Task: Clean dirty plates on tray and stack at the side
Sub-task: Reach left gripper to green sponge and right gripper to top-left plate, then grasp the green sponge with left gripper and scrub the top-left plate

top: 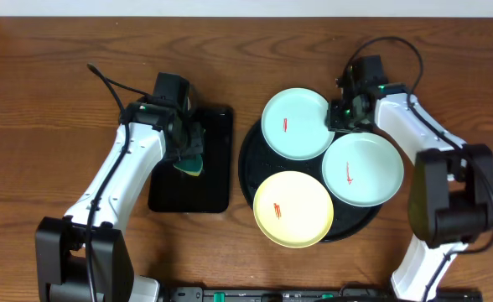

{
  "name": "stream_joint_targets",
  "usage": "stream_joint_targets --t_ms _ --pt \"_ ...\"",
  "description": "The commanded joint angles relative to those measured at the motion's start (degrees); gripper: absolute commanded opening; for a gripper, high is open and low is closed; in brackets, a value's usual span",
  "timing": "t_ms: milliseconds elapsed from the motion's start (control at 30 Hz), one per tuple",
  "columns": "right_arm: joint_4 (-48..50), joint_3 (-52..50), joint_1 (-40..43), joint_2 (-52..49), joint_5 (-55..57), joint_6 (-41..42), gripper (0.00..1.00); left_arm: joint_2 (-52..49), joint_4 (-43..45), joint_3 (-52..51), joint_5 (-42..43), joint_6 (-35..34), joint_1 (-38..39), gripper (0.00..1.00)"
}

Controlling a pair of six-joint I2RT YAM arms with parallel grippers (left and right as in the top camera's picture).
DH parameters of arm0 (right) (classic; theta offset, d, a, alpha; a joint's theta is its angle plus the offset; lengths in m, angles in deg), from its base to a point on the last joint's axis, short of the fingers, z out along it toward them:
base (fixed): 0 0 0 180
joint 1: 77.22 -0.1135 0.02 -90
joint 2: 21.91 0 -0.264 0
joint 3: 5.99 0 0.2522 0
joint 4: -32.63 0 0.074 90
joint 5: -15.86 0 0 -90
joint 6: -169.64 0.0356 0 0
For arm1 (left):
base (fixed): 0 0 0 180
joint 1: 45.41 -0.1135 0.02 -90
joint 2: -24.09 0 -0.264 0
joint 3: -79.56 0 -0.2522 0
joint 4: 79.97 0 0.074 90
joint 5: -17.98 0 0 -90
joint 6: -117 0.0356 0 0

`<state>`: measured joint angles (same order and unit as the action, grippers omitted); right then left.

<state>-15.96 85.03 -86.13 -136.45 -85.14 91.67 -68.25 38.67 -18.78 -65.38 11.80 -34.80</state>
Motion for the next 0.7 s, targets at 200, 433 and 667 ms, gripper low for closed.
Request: stream_joint_targets --t_ms 200,433,667 --pt "1.36 0.76 -0.2 -2.03 1.05 0.7 0.01 0.9 1.03 1.25 4.55 -0.33 -0.17 0.08" --pt "-3.98 0.76 -2.14 1.95 6.75 1.18 0.01 0.9 4.17 1.25 7.13 -0.63 -0.13 0.08" --pt "-10.4 0.74 -6.8 3.61 13.22 1.25 0.01 0.87 9.99 1.25 9.42 -4.2 2.71 0.08"
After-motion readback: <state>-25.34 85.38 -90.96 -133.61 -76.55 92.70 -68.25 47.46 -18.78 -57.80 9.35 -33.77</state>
